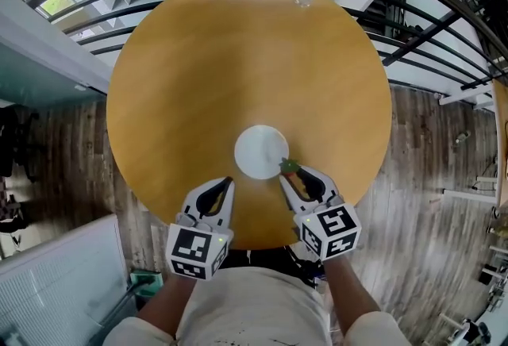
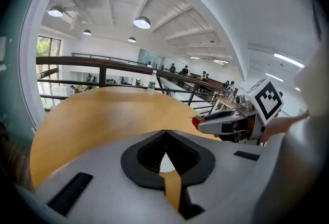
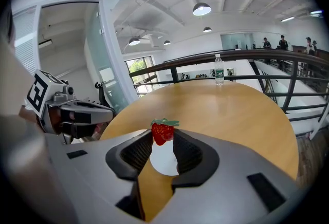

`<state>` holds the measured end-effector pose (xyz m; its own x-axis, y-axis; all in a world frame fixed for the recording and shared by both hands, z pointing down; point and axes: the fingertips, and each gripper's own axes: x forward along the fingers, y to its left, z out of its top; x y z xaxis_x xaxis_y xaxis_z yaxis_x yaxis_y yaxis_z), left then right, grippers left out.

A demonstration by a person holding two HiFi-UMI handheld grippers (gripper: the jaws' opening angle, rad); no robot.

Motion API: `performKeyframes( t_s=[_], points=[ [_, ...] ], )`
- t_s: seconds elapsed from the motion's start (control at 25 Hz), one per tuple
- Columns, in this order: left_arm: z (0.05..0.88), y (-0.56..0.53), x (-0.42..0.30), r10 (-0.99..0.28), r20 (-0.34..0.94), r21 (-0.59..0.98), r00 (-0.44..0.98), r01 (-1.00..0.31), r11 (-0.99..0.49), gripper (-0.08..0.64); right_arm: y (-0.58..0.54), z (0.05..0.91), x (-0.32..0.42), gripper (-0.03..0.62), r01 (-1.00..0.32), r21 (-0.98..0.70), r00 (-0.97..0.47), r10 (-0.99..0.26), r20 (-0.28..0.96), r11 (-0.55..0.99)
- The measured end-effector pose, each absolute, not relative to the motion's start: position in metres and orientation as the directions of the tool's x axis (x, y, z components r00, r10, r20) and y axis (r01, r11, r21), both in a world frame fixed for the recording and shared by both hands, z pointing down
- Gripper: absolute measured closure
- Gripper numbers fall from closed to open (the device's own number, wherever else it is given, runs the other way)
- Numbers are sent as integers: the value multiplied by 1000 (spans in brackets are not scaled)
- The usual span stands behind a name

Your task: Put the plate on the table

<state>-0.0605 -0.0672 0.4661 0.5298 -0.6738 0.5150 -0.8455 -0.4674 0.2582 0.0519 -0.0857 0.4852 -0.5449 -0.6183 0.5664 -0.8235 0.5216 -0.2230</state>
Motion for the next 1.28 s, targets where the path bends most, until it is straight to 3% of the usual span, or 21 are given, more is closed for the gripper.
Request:
performKeyframes(
  t_s=[1.28],
  points=[
    [504, -97, -69, -631, 577, 289, 519, -852, -437, 537, -120, 566, 43, 451, -825, -197, -503, -530, 683, 529]
  ],
)
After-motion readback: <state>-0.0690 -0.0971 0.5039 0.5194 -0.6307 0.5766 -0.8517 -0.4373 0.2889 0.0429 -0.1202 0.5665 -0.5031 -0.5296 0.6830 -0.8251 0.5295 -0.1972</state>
